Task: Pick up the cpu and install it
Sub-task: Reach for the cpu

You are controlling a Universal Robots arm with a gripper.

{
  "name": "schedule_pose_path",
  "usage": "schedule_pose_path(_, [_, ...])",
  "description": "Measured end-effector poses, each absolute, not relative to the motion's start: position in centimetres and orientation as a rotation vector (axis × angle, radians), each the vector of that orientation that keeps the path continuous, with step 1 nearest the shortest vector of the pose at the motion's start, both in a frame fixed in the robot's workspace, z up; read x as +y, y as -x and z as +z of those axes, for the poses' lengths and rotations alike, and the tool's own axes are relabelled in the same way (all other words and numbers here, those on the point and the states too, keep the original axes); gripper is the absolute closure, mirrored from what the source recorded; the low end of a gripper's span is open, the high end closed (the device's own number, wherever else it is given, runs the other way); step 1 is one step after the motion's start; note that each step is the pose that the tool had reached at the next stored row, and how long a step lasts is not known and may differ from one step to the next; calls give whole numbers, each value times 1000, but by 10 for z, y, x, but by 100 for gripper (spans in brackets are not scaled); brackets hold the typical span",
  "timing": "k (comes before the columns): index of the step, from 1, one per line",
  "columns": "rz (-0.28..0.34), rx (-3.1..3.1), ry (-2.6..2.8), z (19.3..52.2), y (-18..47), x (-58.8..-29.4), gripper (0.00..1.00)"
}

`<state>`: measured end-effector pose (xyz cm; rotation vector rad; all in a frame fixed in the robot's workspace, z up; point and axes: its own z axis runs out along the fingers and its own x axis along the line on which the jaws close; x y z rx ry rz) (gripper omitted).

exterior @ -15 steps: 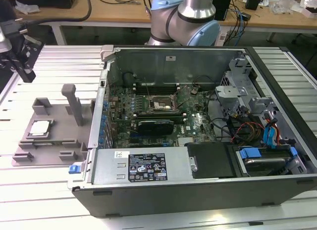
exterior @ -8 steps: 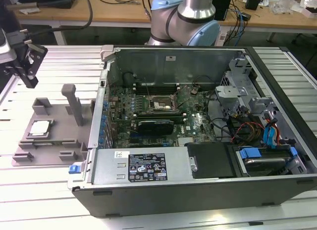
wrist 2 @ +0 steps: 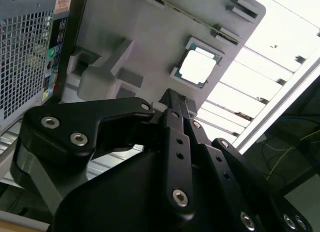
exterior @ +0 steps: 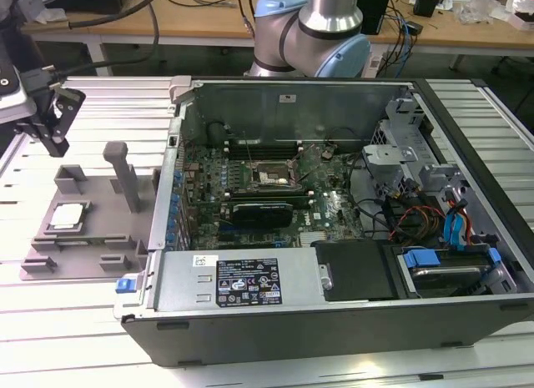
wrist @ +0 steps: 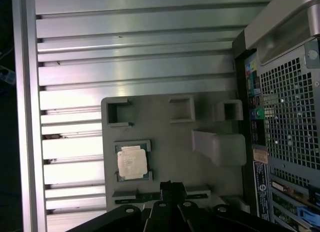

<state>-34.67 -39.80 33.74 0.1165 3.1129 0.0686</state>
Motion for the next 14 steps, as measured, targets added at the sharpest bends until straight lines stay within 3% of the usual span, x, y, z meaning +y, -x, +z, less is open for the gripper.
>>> schedule_pose_path(14, [68, 3113, -116, 321, 347, -392, 89])
